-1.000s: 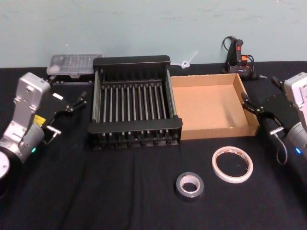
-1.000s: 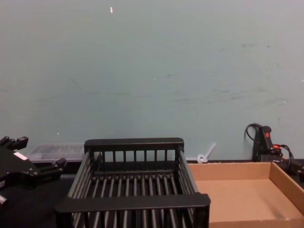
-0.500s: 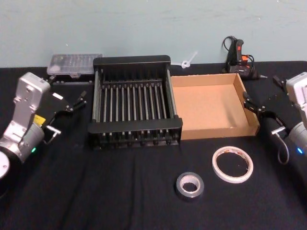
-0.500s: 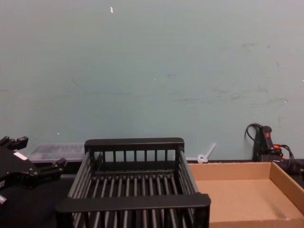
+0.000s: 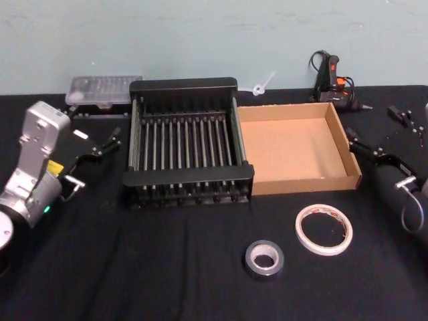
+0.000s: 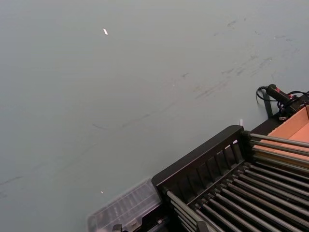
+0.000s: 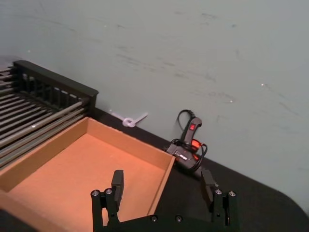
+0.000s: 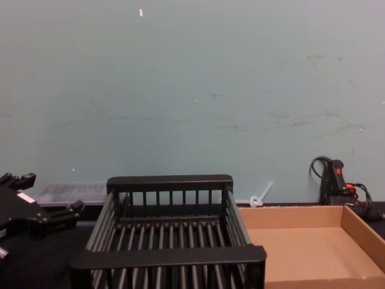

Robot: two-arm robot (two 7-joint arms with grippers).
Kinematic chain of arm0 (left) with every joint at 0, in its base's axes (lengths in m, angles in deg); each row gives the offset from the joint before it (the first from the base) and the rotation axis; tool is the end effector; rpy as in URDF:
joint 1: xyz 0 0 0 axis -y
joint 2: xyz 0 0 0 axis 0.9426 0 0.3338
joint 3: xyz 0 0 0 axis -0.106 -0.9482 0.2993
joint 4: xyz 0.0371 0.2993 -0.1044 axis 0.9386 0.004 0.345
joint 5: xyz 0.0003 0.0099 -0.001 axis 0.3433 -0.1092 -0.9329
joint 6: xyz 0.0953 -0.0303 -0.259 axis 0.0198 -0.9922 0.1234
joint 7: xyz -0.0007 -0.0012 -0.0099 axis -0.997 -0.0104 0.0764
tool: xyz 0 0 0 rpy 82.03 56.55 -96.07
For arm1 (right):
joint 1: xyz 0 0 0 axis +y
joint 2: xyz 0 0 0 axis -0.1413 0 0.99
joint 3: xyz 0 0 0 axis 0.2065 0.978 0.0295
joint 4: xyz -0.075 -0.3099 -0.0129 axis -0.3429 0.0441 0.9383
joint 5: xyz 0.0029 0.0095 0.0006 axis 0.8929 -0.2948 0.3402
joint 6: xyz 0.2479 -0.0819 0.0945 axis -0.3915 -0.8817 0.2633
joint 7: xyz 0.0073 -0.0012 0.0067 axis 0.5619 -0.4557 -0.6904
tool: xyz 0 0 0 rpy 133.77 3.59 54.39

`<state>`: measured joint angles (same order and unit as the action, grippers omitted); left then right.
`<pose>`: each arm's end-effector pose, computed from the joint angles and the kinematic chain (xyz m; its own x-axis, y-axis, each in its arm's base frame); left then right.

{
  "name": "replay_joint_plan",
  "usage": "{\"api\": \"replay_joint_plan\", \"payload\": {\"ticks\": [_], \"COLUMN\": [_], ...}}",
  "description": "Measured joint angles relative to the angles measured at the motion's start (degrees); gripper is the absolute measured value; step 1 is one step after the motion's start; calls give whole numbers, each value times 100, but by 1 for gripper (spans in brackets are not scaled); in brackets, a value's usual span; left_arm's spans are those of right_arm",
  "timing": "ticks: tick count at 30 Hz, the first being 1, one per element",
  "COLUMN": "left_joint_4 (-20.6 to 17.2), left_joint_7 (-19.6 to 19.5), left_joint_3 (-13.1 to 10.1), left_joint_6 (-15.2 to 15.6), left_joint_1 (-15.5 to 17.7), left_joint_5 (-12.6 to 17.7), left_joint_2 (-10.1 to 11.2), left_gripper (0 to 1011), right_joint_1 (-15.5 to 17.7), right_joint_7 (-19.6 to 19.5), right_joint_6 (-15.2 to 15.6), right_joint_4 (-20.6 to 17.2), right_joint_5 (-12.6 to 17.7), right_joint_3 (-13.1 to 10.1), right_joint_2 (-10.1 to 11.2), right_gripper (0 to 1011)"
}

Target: Pick up the white tape and place it into the black box , Pick up the silver tape and place it into the brown box.

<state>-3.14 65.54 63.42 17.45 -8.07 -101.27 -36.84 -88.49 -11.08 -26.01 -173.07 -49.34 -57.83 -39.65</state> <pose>0.3333 0.1073 -0.3197 0.2922 0.8803 0.3738 -0.9553 0.2872 0.0704 0.3152 -0.1290 -0.2923 0.3649 -0.8828 0.2958 0.9310 0.3474 -0.1117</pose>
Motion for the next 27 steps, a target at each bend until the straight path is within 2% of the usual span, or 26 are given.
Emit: {"api": "replay_joint_plan", "payload": {"ticks": [6,14,22,27], "left_joint_4": [0,0,0,0], "left_joint_7": [0,0,0,0], "left_joint_3": [0,0,0,0], "left_joint_6": [0,0,0,0], "left_joint_1": [0,0,0,0], "left_joint_5": [0,0,0,0], "left_joint_2": [0,0,0,0], "left_gripper": [1001,1001,1001,1001], "right_joint_1": [305,618,703,721], "right_joint_7": [308,643,861,960], "right_joint_6": [541,1214,1537,1726], "right_joint_4": [-459,-854,-898,-844], "right_joint_5": [357,521,474,413], "right_joint_3": [-226,-335,-264,-224], "right_joint_2": [249,517,551,486], "right_gripper": [1002,1002,1003,1002]}}
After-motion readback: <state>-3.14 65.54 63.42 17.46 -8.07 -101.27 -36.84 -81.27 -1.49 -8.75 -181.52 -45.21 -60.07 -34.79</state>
